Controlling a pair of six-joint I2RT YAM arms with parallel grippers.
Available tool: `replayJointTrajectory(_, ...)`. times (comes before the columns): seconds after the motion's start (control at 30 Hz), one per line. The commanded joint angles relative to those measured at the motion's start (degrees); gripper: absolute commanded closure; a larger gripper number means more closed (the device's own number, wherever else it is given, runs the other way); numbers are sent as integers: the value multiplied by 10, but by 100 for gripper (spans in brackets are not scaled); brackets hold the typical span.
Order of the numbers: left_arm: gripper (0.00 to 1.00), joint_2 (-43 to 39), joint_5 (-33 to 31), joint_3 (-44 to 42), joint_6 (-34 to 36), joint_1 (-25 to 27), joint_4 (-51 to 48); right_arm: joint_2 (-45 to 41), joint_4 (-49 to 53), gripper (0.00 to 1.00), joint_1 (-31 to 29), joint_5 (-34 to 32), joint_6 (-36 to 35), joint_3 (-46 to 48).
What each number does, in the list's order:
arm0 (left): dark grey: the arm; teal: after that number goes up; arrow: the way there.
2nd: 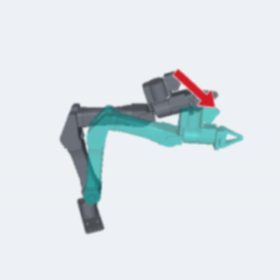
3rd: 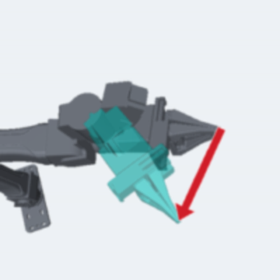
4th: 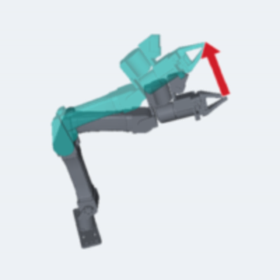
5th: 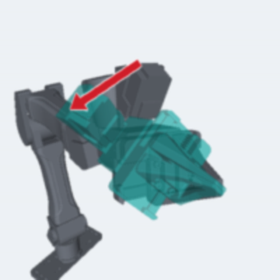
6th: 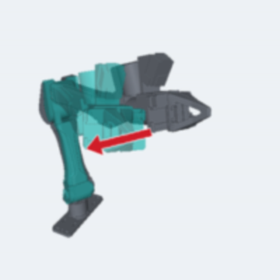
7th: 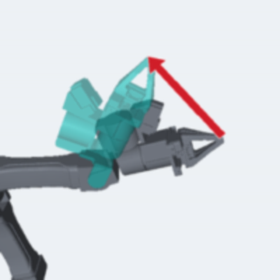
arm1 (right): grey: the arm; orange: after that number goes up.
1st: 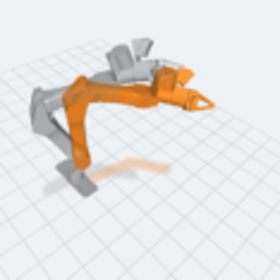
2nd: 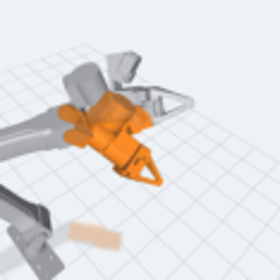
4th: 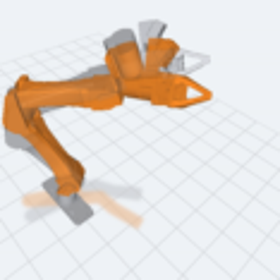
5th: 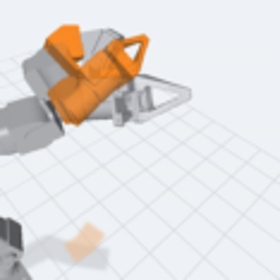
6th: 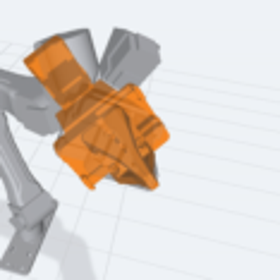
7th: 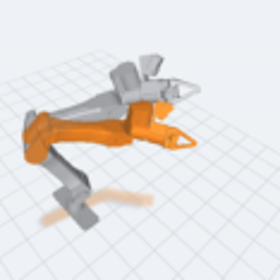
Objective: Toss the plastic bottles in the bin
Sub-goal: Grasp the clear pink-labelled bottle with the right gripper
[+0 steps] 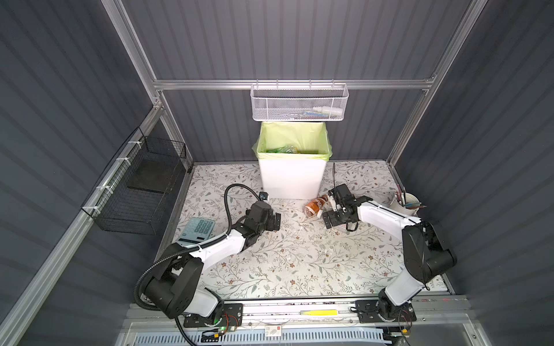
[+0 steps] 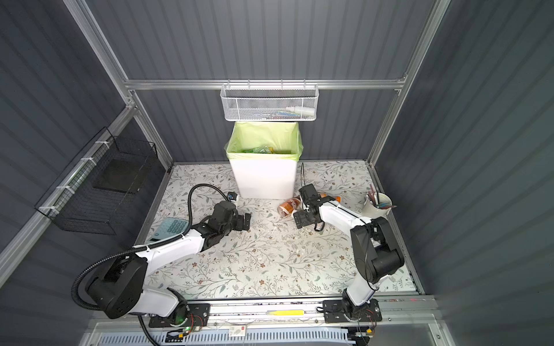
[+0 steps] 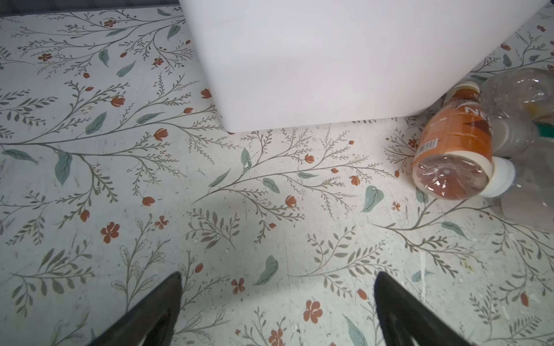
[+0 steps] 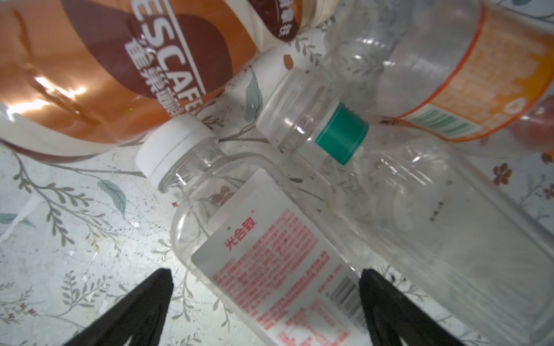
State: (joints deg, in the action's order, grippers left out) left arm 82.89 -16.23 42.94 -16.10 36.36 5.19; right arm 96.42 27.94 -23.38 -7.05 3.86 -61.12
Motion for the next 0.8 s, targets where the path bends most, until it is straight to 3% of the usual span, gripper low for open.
replayJointTrajectory(0.0,0,5,9,-5,-6,3,4,14,15,1,1,17,-14,-13)
replayJointTrajectory(0.43,0,13,12,-8,-11,3,10,-17,51,4,-9,101,14,5)
replayJointTrajectory(0.77,0,17,15,-7,-12,2,11,-29,64,1,-13,41,20,-19)
